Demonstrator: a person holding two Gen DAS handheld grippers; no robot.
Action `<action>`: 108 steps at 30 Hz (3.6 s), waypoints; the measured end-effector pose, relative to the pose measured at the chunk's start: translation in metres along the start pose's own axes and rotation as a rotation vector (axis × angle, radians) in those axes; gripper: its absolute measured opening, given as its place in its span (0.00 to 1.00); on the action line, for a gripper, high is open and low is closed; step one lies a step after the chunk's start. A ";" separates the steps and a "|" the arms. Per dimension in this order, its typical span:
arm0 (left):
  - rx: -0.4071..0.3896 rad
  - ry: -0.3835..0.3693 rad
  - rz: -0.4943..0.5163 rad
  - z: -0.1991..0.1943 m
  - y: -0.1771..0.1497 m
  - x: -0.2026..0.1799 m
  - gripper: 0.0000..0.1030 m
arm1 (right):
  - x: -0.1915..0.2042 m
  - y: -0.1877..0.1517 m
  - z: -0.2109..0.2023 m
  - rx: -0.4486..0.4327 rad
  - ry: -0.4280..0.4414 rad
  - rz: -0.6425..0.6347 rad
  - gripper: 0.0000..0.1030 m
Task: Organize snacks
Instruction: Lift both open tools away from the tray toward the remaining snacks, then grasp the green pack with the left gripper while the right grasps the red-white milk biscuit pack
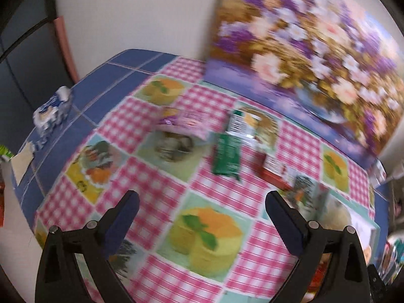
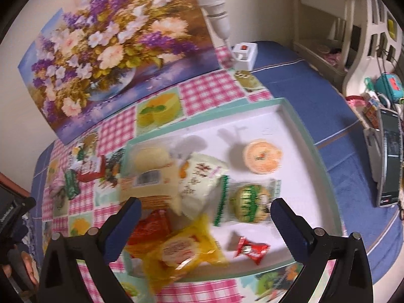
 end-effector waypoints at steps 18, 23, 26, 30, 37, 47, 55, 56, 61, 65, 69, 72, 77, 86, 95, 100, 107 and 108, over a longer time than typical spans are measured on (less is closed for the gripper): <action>0.010 0.038 -0.091 0.030 0.028 0.062 0.97 | 0.122 0.001 0.033 0.016 0.164 -0.151 1.00; -0.007 -0.008 -0.089 0.037 0.044 0.058 0.97 | 0.155 0.012 0.049 0.026 0.198 -0.177 1.00; 0.007 -0.037 -0.114 0.048 0.052 0.060 0.97 | 0.170 0.018 0.060 0.034 0.210 -0.187 1.00; 0.009 -0.069 -0.160 0.063 0.064 0.065 0.97 | 0.183 0.025 0.080 0.048 0.221 -0.186 1.00; 0.012 -0.117 -0.168 0.082 0.079 0.060 0.97 | 0.188 0.027 0.121 0.091 0.202 -0.176 1.00; 0.002 -0.196 -0.097 0.095 0.078 0.006 0.97 | 0.192 0.026 0.158 0.124 0.183 -0.216 1.00; 0.066 -0.183 -0.006 0.119 0.068 -0.027 0.97 | 0.198 0.018 0.188 0.151 0.175 -0.247 1.00; 0.072 -0.182 0.000 0.121 0.067 -0.030 0.97 | 0.199 0.017 0.191 0.155 0.172 -0.251 1.00; 0.105 -0.188 0.015 0.133 0.062 -0.041 0.97 | 0.204 0.011 0.206 0.174 0.170 -0.267 1.00; 0.120 -0.195 0.033 0.139 0.060 -0.049 0.97 | 0.210 0.006 0.213 0.181 0.168 -0.290 1.00; 0.132 -0.190 0.059 0.144 0.057 -0.057 0.97 | 0.217 0.003 0.217 0.165 0.140 -0.328 1.00; 0.141 -0.188 0.064 0.147 0.056 -0.058 0.96 | 0.217 0.003 0.218 0.149 0.118 -0.336 1.00; 0.149 -0.184 0.072 0.148 0.055 -0.060 0.86 | 0.216 0.003 0.218 0.123 0.085 -0.345 0.90; 0.164 -0.212 0.068 0.148 0.056 -0.060 0.43 | 0.215 0.005 0.212 0.102 0.104 -0.335 0.68; 0.159 -0.210 0.077 0.146 0.056 -0.058 0.42 | 0.212 0.005 0.208 0.105 0.100 -0.321 0.68; 0.154 -0.215 0.074 0.139 0.057 -0.057 0.40 | 0.211 0.007 0.205 0.108 0.094 -0.313 0.68; 0.153 -0.221 0.079 0.127 0.055 -0.059 0.40 | 0.215 0.009 0.189 0.103 0.096 -0.316 0.68; 0.152 -0.223 0.075 0.124 0.055 -0.059 0.40 | 0.215 0.009 0.185 0.101 0.096 -0.317 0.68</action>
Point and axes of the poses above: each gripper's, at about its wrist camera, not at the fingertips, and z roughly the way its jaws point, x to its left, y to its top, the point moved 2 cm from there along z, roughly the way its jaws point, and after that the axes turned 10 degrees about y, right-handed, at the moved point
